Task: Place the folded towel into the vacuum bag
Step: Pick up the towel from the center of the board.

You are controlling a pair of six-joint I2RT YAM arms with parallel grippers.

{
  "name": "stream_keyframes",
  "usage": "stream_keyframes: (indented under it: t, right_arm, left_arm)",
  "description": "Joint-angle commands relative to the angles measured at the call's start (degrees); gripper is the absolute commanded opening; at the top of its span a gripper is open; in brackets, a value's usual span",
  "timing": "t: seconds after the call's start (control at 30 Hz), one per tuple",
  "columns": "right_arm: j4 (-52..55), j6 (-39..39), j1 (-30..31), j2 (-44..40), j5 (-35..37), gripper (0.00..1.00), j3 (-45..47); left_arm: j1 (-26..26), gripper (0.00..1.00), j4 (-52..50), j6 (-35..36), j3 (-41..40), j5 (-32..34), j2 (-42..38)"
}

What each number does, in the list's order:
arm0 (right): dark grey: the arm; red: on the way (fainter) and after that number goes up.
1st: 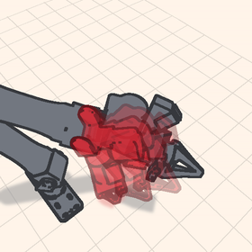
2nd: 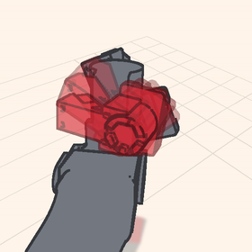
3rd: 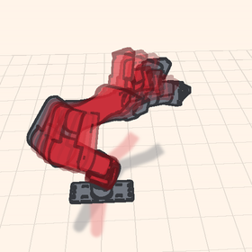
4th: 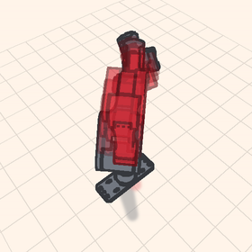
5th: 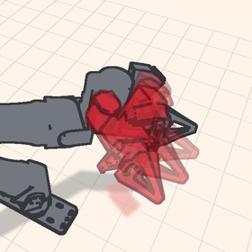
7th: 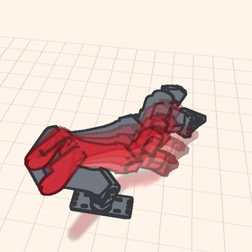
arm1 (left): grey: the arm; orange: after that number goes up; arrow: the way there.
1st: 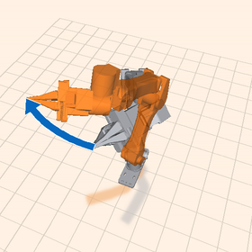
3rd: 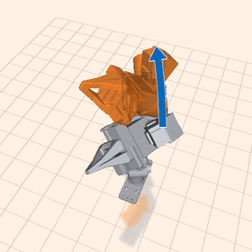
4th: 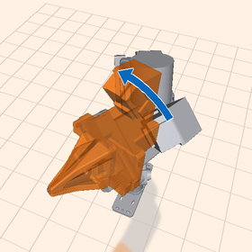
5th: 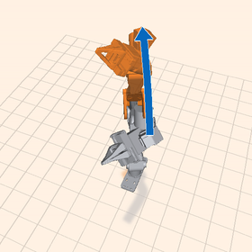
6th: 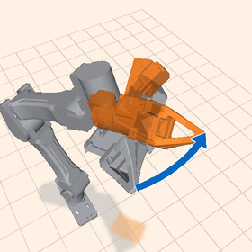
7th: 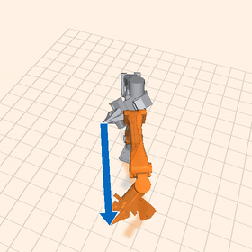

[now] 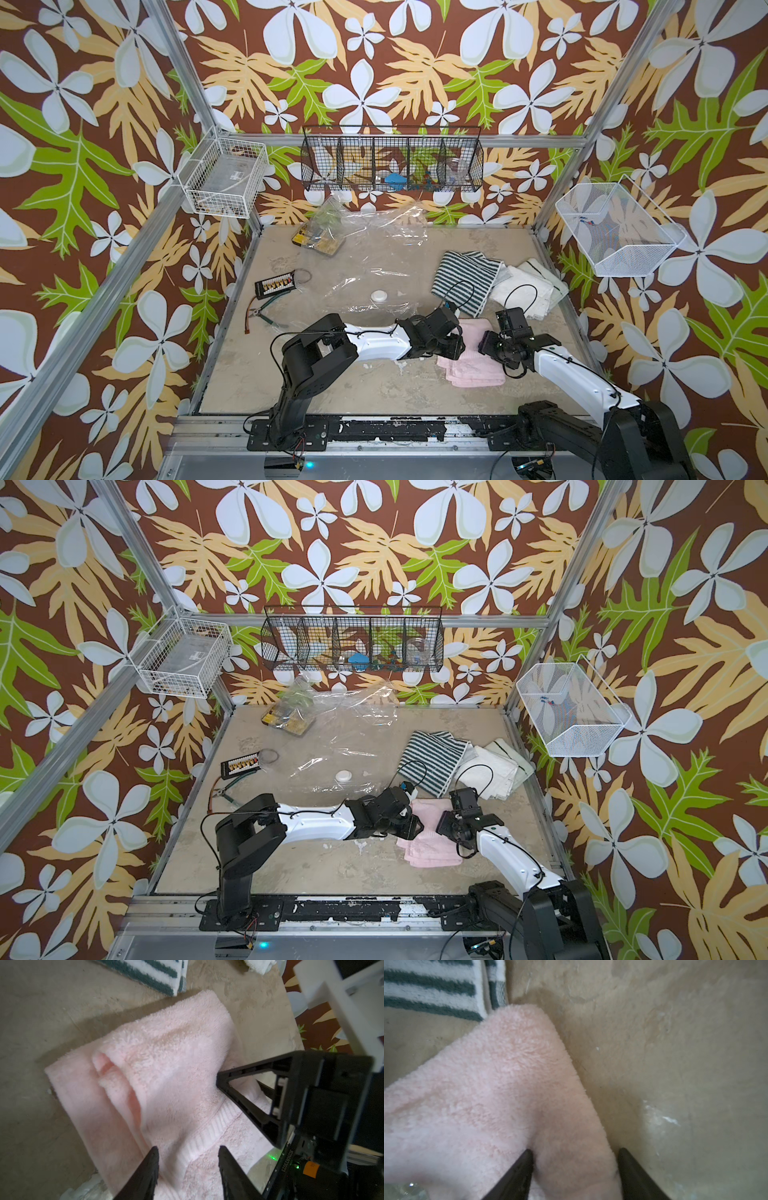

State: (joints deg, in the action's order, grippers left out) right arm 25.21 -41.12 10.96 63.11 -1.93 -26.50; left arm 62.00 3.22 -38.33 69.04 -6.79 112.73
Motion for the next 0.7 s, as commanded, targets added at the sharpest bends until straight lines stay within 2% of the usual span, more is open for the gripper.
stream_keyframes:
  t: [0.0,0.07,0.17,0.33,0.4,0.53,0.67]
  right_arm:
    - [0.33,1.52,0.36,-1.78,0.19,0.41,-1.7]
    - [1.73,2.08,1.94,-3.66,0.97,0.28,-3.56]
    - [4.21,1.77,7.25,-4.49,2.99,0.18,-6.51]
    - [2.6,-5.43,19.94,-2.13,5.18,0.17,-8.23]
    - [0.8,-7.81,22.7,0.29,5.87,0.17,-7.37]
    - [-3.76,-9.07,23.05,3.16,6.39,0.16,-3.61]
    - [-3.64,-7.04,23.03,5.27,8.52,0.16,-3.71]
  left_arm:
    - [0.05,0.47,0.97,0.62,0.66,-1.07,2.41]
    - [-0.01,0.47,1.62,0.31,0.32,-1.49,3.6]
    - [-0.03,0.46,2.22,0.1,0.11,-1.57,4.58]
    - [-0.01,0.45,4.79,-0.26,-1.65,-1.15,3.81]
    - [-0.03,0.45,5.2,-0.24,-2.43,-0.96,2.56]
    - [-0.03,0.44,5.33,-0.42,-6.22,-0.77,-2.7]
    - [-0.03,0.44,5.36,-0.44,-10.08,-0.49,-8.67]
